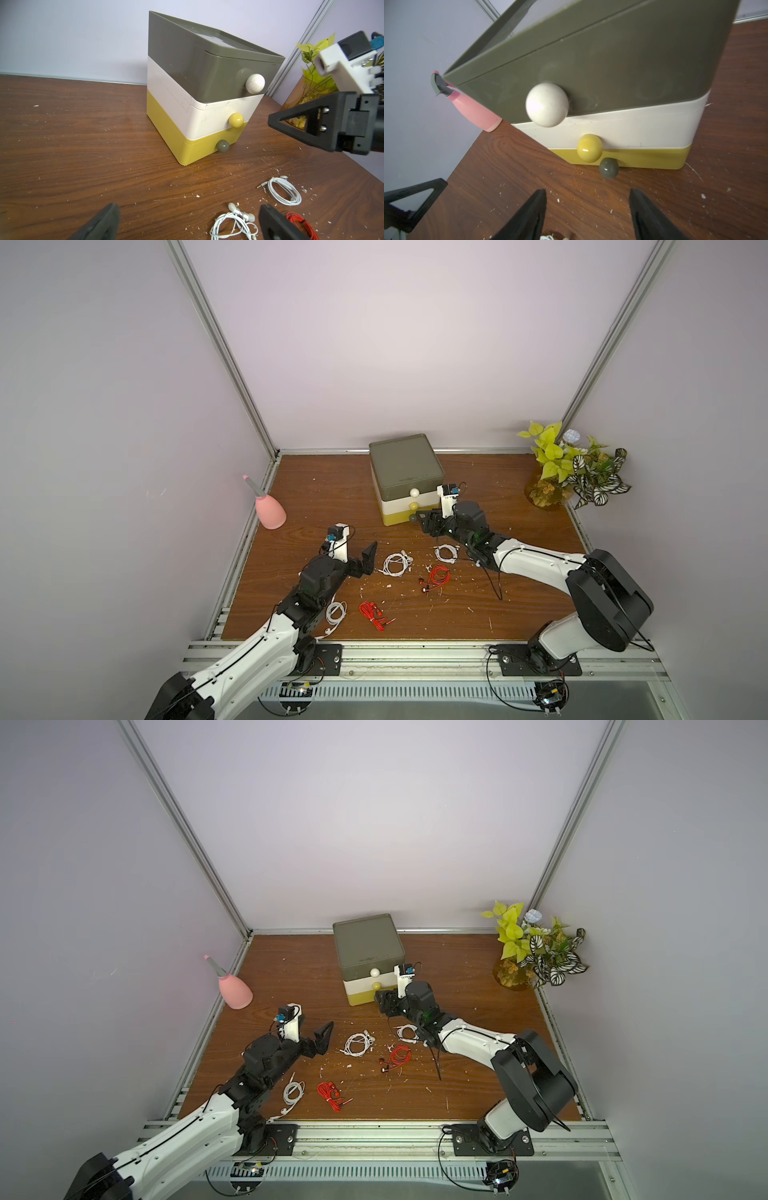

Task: Place the wired earphones into the drawer by color
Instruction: Open the drawer in the storage box.

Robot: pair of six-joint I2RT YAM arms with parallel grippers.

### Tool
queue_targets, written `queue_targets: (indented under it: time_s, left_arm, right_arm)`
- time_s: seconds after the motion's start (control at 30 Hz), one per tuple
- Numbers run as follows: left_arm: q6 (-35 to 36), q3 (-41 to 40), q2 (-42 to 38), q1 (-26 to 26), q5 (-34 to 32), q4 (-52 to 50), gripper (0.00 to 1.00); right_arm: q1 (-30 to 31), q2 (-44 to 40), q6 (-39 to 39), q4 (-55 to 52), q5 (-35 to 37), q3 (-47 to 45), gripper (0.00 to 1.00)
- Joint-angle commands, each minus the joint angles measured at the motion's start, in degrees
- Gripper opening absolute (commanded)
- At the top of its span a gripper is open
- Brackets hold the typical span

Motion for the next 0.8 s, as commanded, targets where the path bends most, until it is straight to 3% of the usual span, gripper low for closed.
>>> queue_targets:
  time_s: [0.0,0.77]
  left_arm:
    - [0.1,-0.5,-1.2,0.6,-0.9,1.3,1.0]
    - [0.6,-0.6,-0.7,0.6,0.0,2.1,1.0]
  right_arm:
    - [-0.3,0.9,2.6,7.7,1.6,-0.2,0.67]
    - [1.5,12.1,6.8,19.4,4.5,2.3,0.53]
